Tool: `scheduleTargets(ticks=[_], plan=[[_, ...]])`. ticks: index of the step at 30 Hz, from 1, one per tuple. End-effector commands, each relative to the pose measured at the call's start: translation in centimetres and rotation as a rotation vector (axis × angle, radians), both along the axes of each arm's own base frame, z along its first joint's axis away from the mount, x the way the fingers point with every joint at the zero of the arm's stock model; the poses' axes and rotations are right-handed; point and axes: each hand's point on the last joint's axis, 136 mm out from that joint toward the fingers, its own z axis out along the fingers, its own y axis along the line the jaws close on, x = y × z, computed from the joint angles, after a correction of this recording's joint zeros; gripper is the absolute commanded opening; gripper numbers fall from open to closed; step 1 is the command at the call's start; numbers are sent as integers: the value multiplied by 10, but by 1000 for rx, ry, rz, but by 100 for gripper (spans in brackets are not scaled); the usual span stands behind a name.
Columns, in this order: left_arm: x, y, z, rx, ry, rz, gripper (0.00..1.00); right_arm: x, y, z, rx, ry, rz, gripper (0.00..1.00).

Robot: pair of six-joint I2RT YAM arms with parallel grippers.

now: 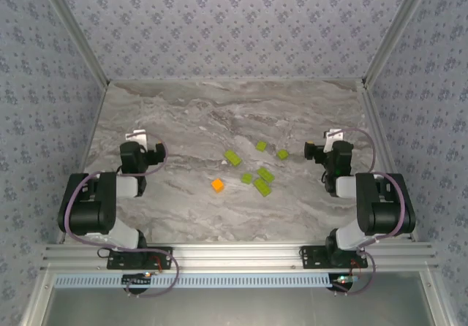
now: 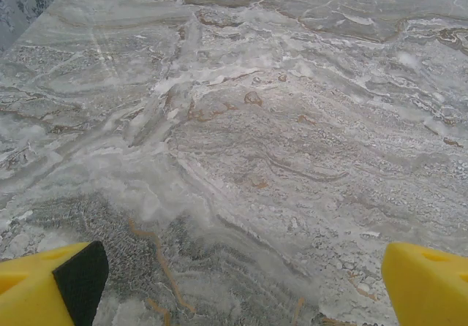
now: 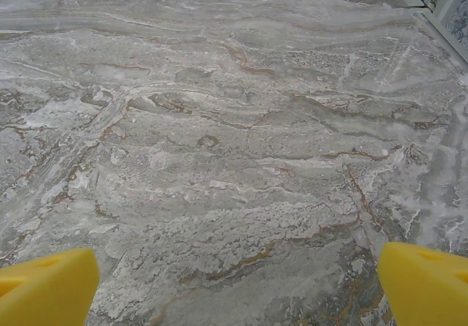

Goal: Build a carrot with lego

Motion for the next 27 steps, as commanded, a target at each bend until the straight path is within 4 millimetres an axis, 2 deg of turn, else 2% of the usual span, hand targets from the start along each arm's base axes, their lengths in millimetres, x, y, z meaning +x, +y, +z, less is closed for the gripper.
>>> scheduleTargets(ticks=[1,25,27], plan=[[9,-1,12,3,-38,-19,97,3,0,2,6,-6,1,100],[9,-1,12,1,-38,-18,98,4,-1,3,6,-8,-1,100],[9,-1,12,1,-36,-18,98,3,-1,2,7,-5,-1,97]])
